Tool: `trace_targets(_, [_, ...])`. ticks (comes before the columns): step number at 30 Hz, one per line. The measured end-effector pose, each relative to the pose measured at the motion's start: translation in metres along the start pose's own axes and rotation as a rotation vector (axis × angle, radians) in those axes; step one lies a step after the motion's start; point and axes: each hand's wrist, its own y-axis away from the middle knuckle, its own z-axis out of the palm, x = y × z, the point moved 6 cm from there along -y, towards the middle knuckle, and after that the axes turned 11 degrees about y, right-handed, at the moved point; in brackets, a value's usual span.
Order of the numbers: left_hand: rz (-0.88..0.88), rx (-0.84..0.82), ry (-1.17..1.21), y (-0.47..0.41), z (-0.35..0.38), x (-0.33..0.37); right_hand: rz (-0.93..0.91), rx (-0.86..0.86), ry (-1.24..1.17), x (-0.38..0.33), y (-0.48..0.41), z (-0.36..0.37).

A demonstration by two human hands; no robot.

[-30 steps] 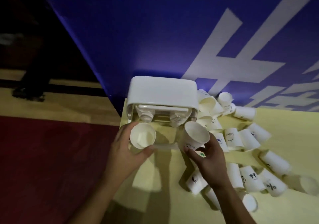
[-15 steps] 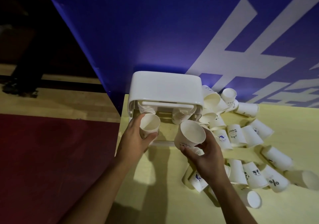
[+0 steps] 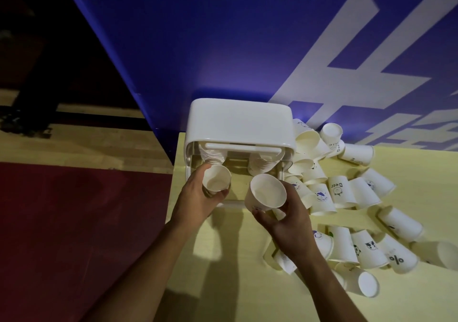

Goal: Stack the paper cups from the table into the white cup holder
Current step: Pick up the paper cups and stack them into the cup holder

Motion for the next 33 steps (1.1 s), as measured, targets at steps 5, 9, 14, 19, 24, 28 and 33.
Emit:
trace_targets(5, [0.018, -0.034, -0.100, -0.001, 0.006, -0.005, -0.005, -0.003, 0.033, 0.002, -0.003, 0.011])
trace_targets(9, [-0.030, -0.032, -0.062, 0.001, 0.006, -0.010, -0.013, -0.010, 0.044, 0.004, -0.004, 0.016])
trace_targets(14, [-0.012, -0.032, -0.073, 0.000, 0.005, -0.010, -0.031, -0.001, 0.019, -0.006, -0.014, 0.023])
trace_targets(19, [0.013, -0.011, -0.107, -0.003, -0.006, -0.010, -0.092, 0.027, -0.003, -0.027, -0.033, 0.041])
trace_targets(24, [-0.018, -0.104, -0.062, -0.007, -0.011, -0.011, -0.094, -0.055, 0.016, -0.028, -0.038, 0.084])
trace_targets(28, [-0.014, -0.189, 0.061, -0.002, -0.015, -0.006, -0.062, -0.122, 0.055, -0.019, -0.043, 0.101])
trace_targets(33, [0.010, -0.278, 0.123, 0.006, -0.021, -0.003, -0.040, -0.218, 0.039, -0.013, -0.044, 0.108])
